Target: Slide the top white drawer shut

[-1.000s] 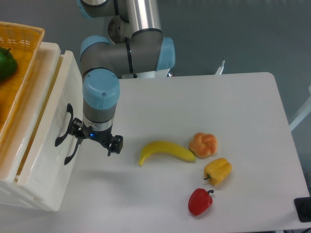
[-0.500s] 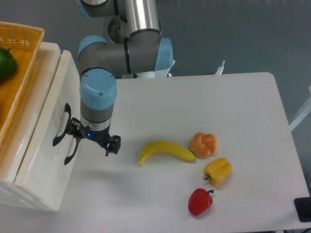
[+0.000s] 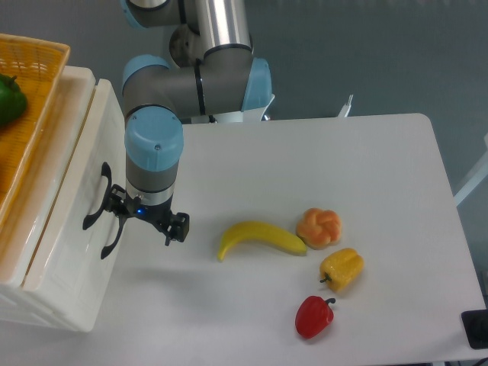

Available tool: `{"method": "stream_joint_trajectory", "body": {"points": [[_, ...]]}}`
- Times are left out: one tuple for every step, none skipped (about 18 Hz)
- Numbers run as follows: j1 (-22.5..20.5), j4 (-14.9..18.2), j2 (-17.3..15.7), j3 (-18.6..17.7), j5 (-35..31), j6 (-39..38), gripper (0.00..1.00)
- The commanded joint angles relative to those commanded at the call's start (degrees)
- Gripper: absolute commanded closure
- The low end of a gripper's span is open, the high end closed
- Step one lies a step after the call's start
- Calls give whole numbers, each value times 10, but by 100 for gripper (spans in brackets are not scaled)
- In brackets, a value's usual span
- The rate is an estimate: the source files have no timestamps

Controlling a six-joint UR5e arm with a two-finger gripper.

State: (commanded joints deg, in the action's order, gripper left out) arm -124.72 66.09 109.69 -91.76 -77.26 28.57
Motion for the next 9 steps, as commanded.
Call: {"method": "stream_joint_trajectory", "body": {"points": [[0,1,-2,-2,0,0,0],[0,0,-3,-3,0,1,0],[0,0,-4,-3,0,1,0],[1,0,-4,-4,0,0,0],[1,0,-4,-4,0,-1,0],[1,0,-4,-4,1,-1,0],[0,0,-4,-4,1,-1,0],[1,0,-4,-4,2,-1,0],[1,0,-4,-4,2,-1,0]]}}
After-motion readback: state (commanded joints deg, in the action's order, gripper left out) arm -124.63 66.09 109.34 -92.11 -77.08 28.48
